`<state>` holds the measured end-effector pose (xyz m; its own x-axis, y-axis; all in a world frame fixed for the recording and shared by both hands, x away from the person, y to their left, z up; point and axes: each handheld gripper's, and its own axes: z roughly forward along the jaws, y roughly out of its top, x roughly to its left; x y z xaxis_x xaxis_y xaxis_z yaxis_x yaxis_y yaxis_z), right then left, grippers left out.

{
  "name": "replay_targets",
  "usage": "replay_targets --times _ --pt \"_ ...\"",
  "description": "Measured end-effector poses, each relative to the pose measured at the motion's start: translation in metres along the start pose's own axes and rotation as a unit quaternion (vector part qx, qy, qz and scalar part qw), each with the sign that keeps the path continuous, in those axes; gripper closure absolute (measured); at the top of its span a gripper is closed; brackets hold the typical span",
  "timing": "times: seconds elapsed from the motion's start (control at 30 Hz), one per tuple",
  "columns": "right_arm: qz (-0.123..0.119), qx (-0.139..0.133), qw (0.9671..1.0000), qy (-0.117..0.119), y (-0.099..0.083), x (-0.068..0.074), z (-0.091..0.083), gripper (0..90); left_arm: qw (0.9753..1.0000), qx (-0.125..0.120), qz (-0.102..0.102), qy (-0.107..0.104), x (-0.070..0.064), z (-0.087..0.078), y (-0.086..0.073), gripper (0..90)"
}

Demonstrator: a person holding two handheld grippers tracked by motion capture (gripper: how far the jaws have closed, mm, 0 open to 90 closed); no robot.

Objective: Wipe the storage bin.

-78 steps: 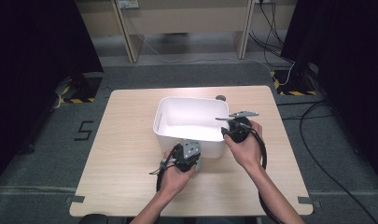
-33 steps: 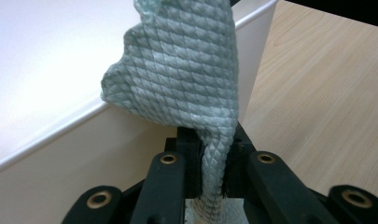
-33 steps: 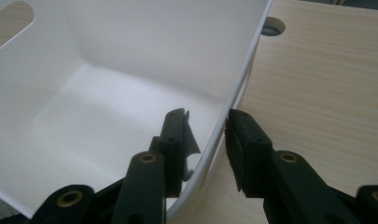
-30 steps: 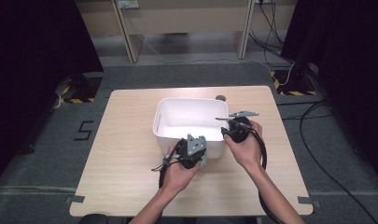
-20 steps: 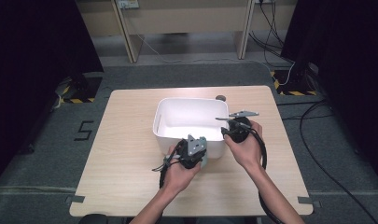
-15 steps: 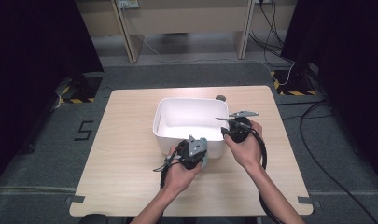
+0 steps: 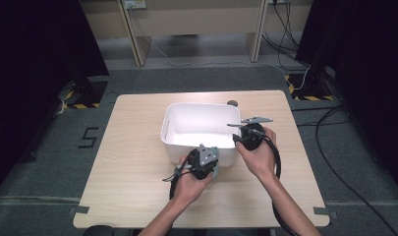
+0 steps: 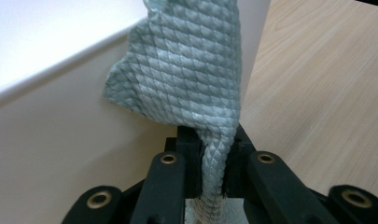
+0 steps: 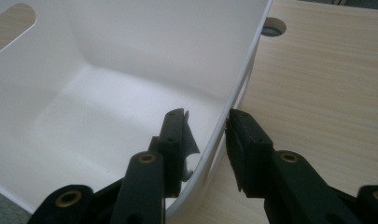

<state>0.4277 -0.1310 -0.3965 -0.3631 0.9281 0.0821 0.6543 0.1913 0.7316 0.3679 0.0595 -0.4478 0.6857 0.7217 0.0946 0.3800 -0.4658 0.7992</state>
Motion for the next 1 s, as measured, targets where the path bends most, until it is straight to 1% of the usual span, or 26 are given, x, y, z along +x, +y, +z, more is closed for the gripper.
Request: replay_targets --times 0.17,0.4,0.73,0.97,1.0 --pt "-0.001 -0.001 1.0000 0.000 0.000 0.000 0.000 68.2 1.0000 0.001 0.003 0.004 -0.002 0.005 -0.003 80.9" --pt "-0.001 -0.001 1.0000 0.001 0.000 0.000 0.000 68.1 0.9999 0.011 0.004 0.003 -0.003 0.012 -0.009 80.9" --pt "-0.001 -0.002 1.0000 0.002 0.000 0.000 0.000 68.0 0.9996 0.025 0.011 0.008 -0.006 0.022 -0.017 80.8" --pt "0.000 -0.001 1.0000 0.002 0.000 0.000 0.000 68.0 0.9996 0.025 0.012 0.009 -0.007 0.023 -0.016 80.8" --pt "-0.001 -0.001 1.0000 0.002 0.000 0.000 0.000 68.0 0.9995 0.028 0.013 0.007 -0.007 0.022 -0.016 80.8"
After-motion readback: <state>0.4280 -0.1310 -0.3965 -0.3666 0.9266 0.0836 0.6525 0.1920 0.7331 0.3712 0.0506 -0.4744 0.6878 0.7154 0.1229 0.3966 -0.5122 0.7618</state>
